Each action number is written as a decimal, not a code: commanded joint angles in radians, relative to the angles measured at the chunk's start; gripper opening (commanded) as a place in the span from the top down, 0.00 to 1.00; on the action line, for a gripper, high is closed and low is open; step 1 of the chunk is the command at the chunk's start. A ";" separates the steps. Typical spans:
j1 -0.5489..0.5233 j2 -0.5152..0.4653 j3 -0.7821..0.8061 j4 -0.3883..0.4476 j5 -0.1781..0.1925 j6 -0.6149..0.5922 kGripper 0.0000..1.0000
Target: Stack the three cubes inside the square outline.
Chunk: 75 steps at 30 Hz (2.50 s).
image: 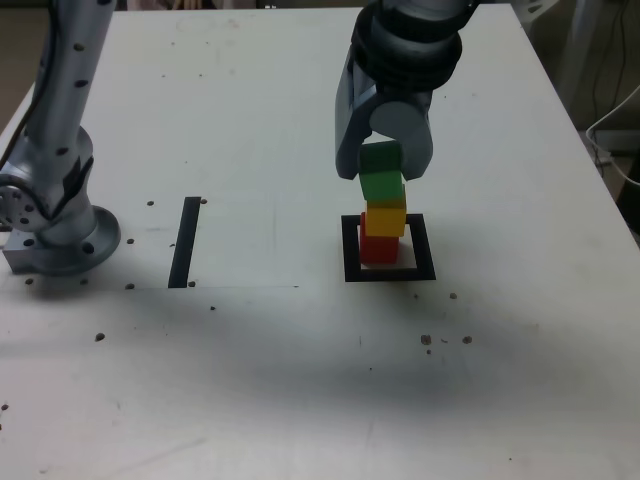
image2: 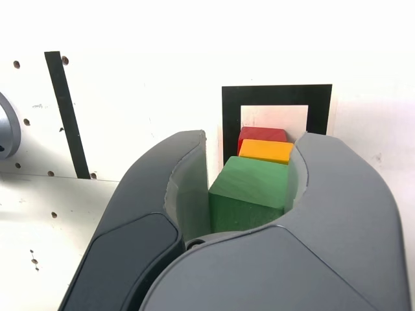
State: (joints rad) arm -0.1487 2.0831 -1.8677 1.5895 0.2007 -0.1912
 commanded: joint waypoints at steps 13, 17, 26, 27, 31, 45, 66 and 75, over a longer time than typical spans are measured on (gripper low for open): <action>0.004 0.000 0.006 0.021 0.000 -0.003 0.82; 0.003 -0.001 0.009 0.022 -0.006 -0.002 0.72; 0.004 0.000 0.016 0.012 -0.021 0.004 0.31; 0.004 0.001 0.017 0.008 -0.021 0.006 0.25; 0.004 0.001 0.023 -0.003 -0.018 0.010 0.04; 0.004 -0.018 0.033 -0.004 -0.003 0.014 0.01; 0.000 -0.191 0.162 -0.025 -0.076 0.061 0.01; 0.004 -0.306 0.315 -0.080 -0.094 0.079 0.01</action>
State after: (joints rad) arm -0.1470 1.7983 -1.5764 1.5221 0.1091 -0.1147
